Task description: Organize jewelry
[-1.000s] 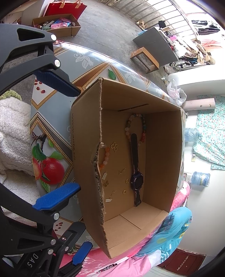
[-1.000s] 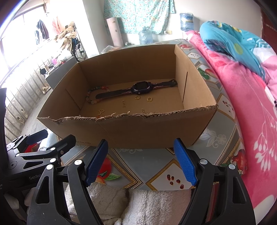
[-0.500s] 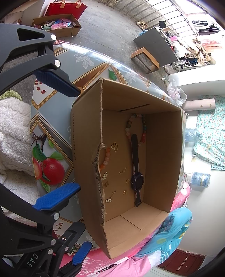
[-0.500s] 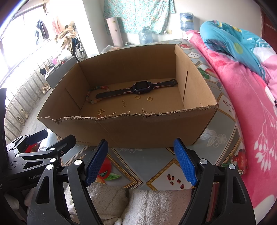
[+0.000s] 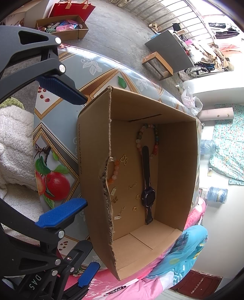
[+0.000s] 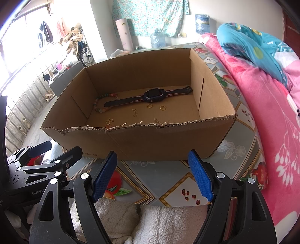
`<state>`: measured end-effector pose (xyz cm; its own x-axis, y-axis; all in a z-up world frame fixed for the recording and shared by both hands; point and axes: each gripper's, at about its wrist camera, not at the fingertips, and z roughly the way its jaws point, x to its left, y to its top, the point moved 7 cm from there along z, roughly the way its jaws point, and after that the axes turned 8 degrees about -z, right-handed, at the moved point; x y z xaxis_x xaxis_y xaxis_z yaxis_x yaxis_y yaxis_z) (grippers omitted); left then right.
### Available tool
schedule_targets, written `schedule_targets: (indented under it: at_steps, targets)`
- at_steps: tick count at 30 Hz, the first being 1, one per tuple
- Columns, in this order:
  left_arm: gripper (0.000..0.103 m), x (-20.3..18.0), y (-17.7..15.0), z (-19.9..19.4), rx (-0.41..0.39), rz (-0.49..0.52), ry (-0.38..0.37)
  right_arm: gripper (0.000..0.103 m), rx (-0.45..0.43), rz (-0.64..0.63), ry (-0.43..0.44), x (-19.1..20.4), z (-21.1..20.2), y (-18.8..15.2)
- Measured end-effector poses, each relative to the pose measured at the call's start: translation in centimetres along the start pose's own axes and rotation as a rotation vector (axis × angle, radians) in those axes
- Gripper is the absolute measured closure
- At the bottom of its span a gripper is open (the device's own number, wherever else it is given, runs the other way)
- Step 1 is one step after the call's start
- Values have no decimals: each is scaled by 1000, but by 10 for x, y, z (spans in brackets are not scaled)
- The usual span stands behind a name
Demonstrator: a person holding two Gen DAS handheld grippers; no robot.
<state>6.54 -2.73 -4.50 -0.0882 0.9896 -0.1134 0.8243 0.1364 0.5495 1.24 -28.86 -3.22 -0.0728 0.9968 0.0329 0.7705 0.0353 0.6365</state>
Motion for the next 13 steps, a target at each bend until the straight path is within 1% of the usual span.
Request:
schedule_targets:
  at_steps: [13]
  targets:
    - [6, 1, 0, -3, 0, -5, 3, 29, 0, 0, -1, 1, 0, 2]
